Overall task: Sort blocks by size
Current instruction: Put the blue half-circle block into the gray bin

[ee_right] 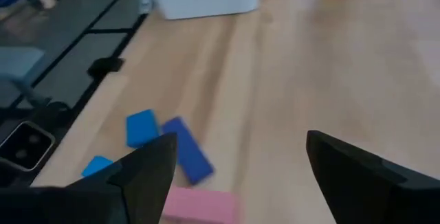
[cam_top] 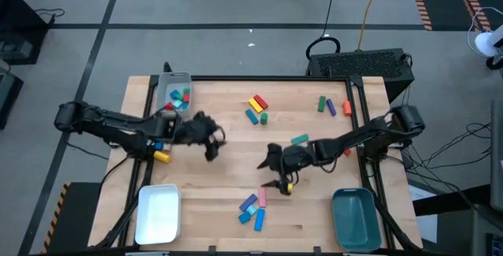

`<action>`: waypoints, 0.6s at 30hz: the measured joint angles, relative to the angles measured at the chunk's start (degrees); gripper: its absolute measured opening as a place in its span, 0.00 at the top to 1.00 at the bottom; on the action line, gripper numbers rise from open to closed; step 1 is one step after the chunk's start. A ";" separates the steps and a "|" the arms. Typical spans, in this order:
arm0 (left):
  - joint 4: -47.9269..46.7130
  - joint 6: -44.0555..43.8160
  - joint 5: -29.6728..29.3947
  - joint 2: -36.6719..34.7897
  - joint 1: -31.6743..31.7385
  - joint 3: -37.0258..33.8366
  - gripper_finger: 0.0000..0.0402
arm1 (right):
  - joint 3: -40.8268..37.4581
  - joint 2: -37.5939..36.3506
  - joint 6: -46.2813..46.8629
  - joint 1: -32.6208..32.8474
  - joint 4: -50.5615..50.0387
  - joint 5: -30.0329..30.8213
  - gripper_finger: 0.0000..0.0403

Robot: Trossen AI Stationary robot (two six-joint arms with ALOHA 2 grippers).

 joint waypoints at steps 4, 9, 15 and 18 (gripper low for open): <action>4.55 -1.38 -3.86 0.58 -10.10 -0.09 0.22 | 2.20 5.69 -1.43 3.44 3.42 0.06 0.23; 10.23 -2.83 -7.17 4.13 -20.45 -0.09 0.22 | 9.49 12.88 -3.04 7.18 2.39 0.27 0.23; 14.89 -3.22 -7.86 10.49 -29.04 -0.09 0.22 | 20.23 20.82 -5.56 10.90 -5.68 1.38 0.23; 18.47 -4.90 -10.14 13.11 -31.86 -0.03 0.22 | 24.41 24.17 -6.11 12.10 -10.92 4.00 0.23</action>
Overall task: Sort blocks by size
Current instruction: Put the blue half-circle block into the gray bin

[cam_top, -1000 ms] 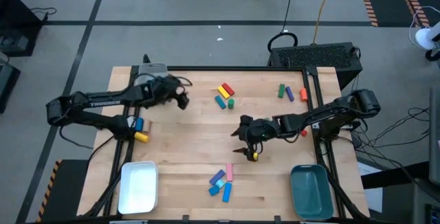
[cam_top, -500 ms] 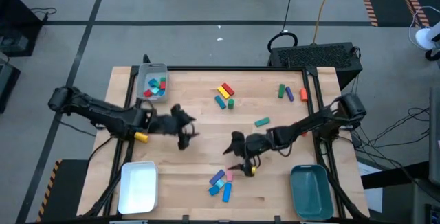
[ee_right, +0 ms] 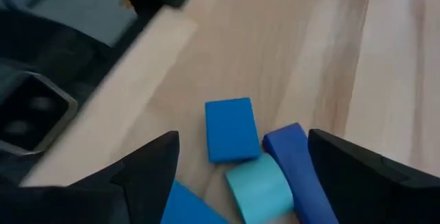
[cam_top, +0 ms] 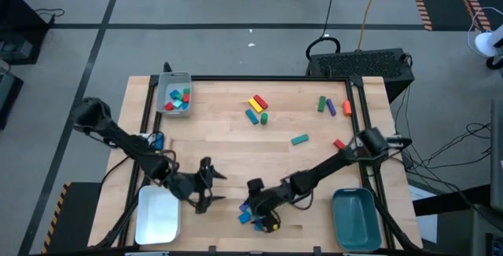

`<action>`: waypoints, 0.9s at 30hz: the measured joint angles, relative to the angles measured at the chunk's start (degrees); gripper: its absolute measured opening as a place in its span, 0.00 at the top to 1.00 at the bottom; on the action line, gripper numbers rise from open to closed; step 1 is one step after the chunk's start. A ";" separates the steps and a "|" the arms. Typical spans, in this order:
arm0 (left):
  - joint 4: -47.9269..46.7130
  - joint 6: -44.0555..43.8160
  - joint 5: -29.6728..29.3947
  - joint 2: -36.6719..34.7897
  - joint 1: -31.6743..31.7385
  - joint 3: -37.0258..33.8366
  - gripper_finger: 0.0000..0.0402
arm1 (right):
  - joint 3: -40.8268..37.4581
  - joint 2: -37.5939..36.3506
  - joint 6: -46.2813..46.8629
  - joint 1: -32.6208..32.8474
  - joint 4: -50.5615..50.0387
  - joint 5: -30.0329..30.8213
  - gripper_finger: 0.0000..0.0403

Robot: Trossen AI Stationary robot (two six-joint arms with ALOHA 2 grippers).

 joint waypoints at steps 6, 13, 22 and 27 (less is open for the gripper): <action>4.17 -2.89 -1.64 3.98 -3.31 -0.11 0.22 | 5.08 5.20 0.13 1.00 -2.06 0.88 0.25; 6.89 -7.27 -0.04 9.76 -5.78 -0.04 0.22 | 5.78 6.20 1.17 1.18 -1.84 1.05 0.36; 9.49 -6.92 0.19 14.08 -6.39 0.37 0.22 | 5.84 6.18 1.34 1.15 -4.44 -0.56 0.54; 10.27 -7.11 0.21 14.88 -6.39 0.37 0.22 | 5.84 6.18 1.43 1.63 -4.85 -0.72 0.57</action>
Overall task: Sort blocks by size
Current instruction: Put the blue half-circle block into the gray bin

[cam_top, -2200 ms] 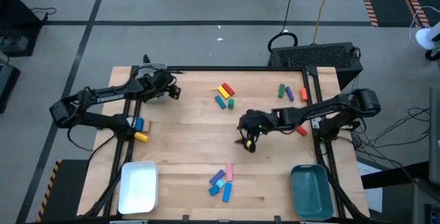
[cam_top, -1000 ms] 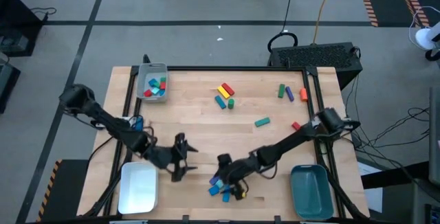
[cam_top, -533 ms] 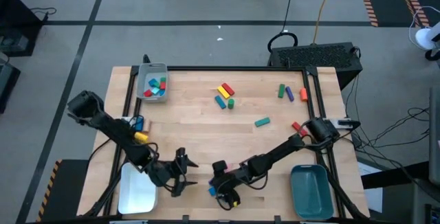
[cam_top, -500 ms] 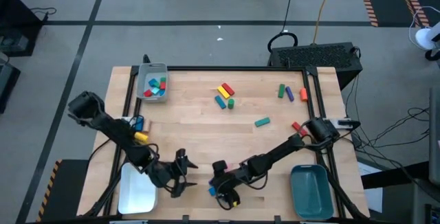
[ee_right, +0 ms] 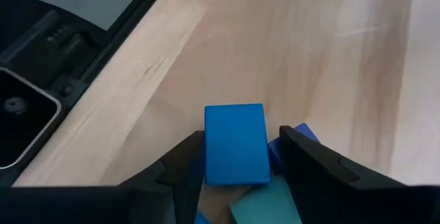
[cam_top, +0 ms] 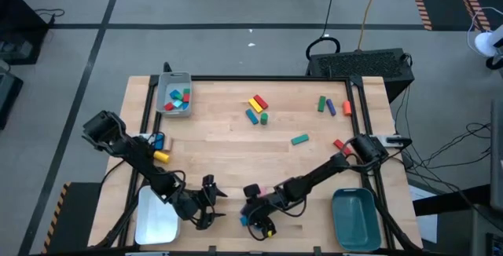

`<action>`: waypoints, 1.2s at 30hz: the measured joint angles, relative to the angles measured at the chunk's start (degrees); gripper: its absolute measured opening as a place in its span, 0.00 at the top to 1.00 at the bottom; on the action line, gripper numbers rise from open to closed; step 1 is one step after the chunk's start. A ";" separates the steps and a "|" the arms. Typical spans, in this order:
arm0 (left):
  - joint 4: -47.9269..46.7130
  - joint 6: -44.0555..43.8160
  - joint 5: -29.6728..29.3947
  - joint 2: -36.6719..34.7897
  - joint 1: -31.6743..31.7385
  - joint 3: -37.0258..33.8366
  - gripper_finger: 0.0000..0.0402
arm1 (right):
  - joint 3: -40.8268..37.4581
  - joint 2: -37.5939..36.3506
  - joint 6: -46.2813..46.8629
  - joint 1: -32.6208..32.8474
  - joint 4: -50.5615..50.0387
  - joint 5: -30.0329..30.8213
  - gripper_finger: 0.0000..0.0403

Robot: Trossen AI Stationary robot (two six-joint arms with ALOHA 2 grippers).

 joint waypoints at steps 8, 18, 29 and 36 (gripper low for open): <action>2.25 -0.07 0.02 0.14 0.00 0.00 0.22 | -0.04 -0.04 0.36 0.88 -0.92 0.14 0.56; 2.28 -0.08 -0.07 0.14 0.00 0.00 0.22 | -0.09 -0.04 1.94 1.59 -3.37 -0.19 0.72; 2.30 -0.08 -0.76 0.14 0.00 0.00 0.22 | -0.27 -0.61 3.36 1.49 -2.30 2.81 0.72; 2.66 7.14 -1.82 0.14 -0.11 0.00 0.22 | -0.62 -4.75 1.34 0.31 -1.05 7.65 0.72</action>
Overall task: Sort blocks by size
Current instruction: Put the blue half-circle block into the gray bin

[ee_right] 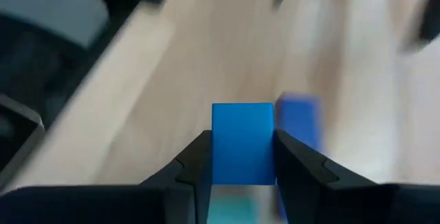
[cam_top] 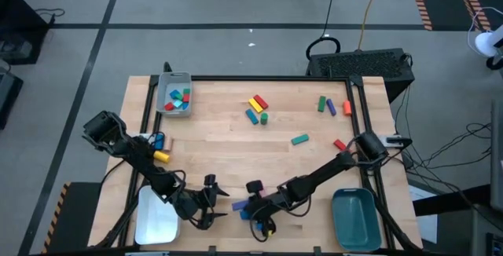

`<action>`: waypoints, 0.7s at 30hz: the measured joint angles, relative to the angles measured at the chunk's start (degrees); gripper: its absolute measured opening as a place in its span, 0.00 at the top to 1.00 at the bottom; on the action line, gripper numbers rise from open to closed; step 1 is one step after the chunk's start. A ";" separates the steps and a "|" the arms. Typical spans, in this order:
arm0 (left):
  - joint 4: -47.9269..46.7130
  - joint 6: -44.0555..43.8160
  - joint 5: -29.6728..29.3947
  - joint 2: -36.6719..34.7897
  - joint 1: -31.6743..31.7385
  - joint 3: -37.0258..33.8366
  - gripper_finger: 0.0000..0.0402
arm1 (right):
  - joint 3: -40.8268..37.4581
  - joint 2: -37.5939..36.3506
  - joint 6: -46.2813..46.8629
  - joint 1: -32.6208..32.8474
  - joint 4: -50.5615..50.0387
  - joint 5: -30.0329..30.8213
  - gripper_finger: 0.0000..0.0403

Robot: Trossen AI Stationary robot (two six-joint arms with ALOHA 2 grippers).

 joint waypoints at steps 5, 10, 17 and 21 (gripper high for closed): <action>3.56 10.34 -2.79 0.00 -0.71 -0.02 0.22 | 0.25 -3.65 -0.34 -1.63 0.86 0.11 0.72; 8.86 28.77 -10.24 -0.02 -2.28 0.21 0.22 | 0.27 -5.66 3.39 -3.91 1.57 -0.39 0.71; 6.33 53.46 -16.98 -0.02 -3.67 4.22 0.22 | 0.27 -5.86 12.40 -7.24 1.74 -9.11 0.71; 3.88 59.57 -18.73 -0.02 -3.09 5.86 0.22 | 0.27 -5.87 15.19 -8.01 2.50 -10.62 0.71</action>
